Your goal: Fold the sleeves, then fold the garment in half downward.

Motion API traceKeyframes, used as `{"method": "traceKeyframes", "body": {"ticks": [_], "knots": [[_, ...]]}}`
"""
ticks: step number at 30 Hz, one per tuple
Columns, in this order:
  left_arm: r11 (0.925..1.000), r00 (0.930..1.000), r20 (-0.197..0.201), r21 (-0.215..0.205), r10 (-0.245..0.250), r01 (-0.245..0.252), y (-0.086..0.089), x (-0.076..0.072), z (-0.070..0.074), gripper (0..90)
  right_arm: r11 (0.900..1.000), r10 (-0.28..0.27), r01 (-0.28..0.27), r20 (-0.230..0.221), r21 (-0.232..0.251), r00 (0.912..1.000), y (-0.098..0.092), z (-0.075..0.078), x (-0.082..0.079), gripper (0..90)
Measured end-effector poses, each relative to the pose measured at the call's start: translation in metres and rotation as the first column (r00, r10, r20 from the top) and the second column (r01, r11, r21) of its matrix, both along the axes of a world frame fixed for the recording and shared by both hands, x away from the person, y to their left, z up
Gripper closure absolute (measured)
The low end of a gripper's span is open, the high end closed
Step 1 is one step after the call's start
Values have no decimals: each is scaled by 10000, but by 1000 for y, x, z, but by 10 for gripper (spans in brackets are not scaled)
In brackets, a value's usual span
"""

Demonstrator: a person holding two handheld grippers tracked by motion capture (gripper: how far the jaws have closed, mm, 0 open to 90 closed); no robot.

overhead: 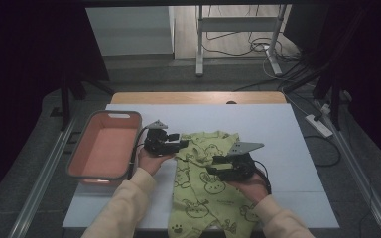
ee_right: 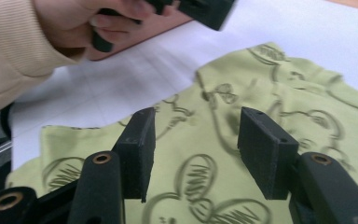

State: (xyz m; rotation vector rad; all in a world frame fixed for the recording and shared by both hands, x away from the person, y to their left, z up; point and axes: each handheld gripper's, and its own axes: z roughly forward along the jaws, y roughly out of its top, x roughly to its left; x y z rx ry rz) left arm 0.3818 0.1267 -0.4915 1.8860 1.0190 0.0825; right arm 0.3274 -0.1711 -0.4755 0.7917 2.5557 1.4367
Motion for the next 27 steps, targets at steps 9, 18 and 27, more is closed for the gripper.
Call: {"method": "traceKeyframes", "body": {"ticks": [9,18,27], "knots": [[10000,10000,-52,-70,-58,57,4,0,4,403,9974,-713,713,12,71,9975,-20,3,11,463],[10000,10000,7,-79,-45,45,4,-1,7,395,9943,-1061,1061,14,87,9944,-29,2,19,463],[9999,9999,-93,-148,63,-65,11,1,4,387,9914,-1308,1309,-39,13,9914,-31,-1,32,463]]}}
